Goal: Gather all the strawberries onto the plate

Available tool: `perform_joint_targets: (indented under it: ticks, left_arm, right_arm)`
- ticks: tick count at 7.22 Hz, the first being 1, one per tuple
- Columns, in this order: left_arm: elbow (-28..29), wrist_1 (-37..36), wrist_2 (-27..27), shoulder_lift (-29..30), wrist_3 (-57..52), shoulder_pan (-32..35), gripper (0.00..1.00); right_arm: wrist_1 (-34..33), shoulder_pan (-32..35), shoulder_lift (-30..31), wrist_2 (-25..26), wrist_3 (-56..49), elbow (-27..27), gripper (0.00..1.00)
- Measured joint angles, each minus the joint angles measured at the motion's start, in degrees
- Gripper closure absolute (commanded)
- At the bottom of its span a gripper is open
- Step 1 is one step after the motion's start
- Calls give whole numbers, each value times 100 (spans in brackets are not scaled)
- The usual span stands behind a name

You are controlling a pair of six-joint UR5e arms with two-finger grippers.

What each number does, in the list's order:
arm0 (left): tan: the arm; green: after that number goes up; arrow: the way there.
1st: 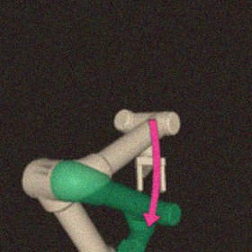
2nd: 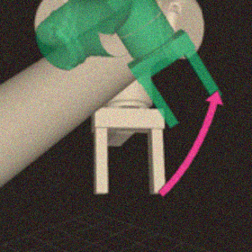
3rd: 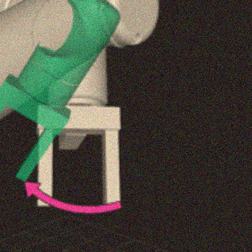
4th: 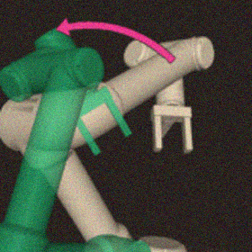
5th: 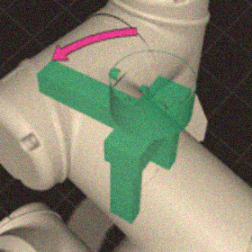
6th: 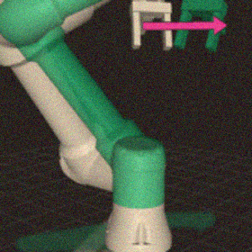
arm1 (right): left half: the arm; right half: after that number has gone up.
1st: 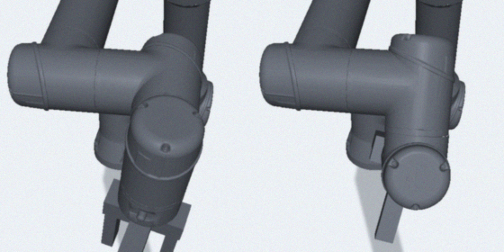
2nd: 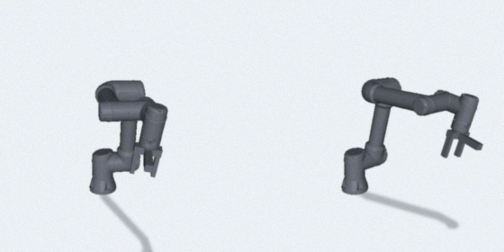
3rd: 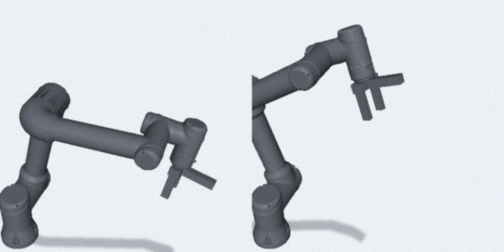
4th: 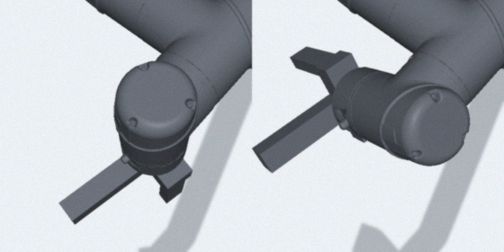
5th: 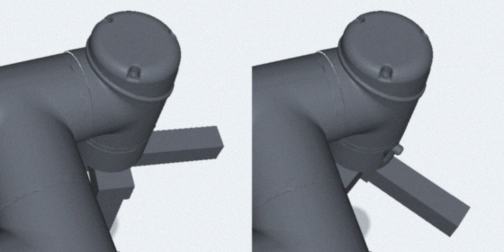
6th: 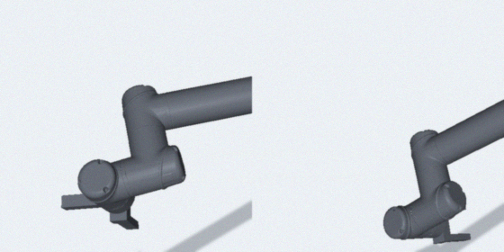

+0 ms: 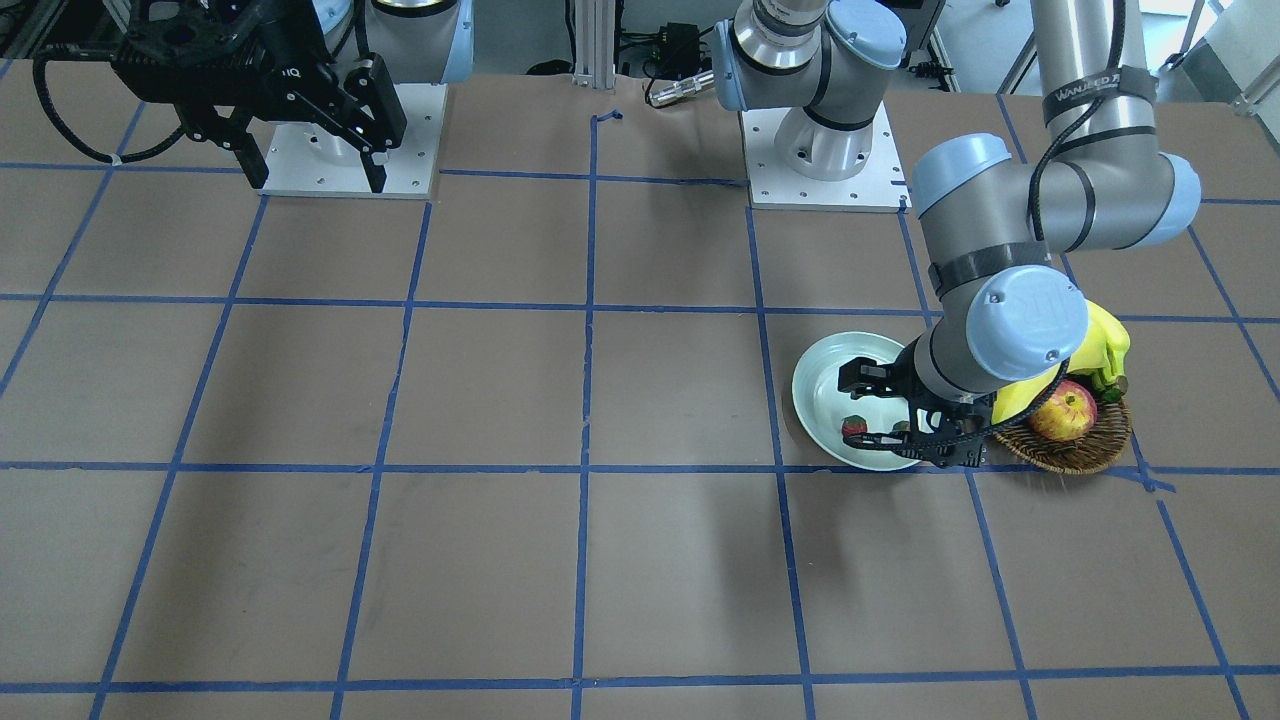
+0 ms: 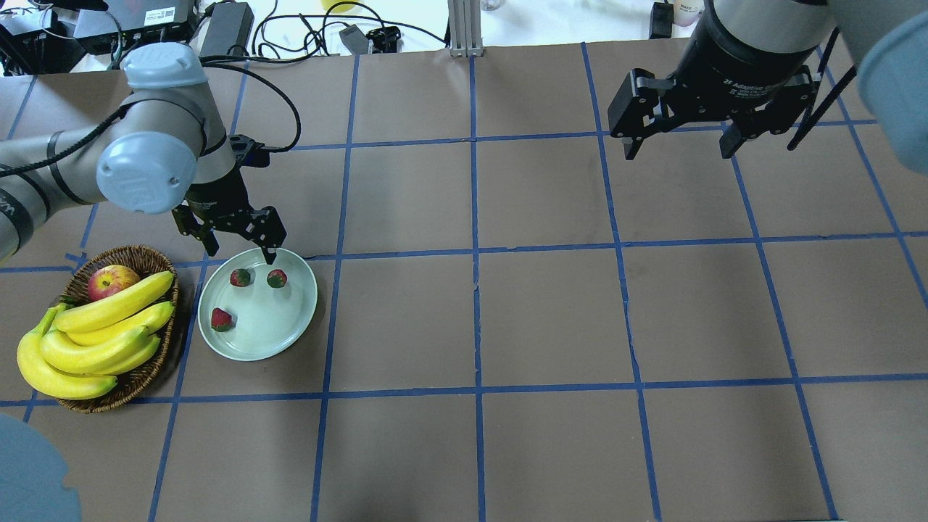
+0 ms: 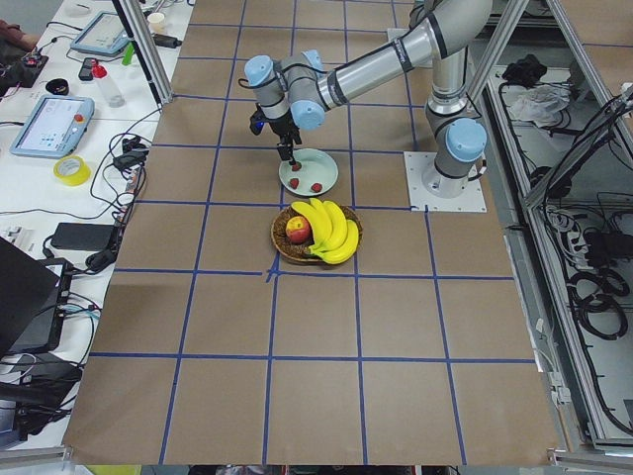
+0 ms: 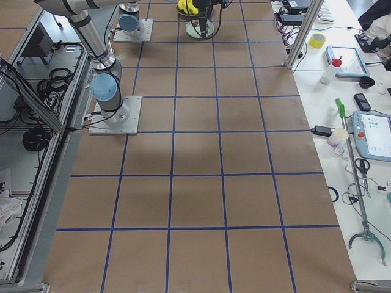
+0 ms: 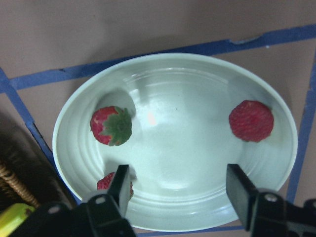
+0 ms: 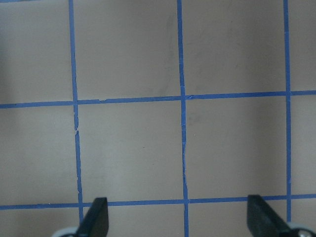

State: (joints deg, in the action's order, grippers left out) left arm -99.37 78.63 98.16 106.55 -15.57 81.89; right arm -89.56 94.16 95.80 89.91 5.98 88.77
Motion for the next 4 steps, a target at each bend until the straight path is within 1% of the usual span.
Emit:
perform_joint_targets:
  ticks: [2, 4]
  left_arm:
    - [761, 720, -56, -353, 300, 31, 0]
    - [1474, 1194, -276, -705, 506, 70, 0]
  right_arm:
    - [0, 1, 0, 0, 0, 0, 0]
    - [0, 0, -2, 2, 0, 0, 0]
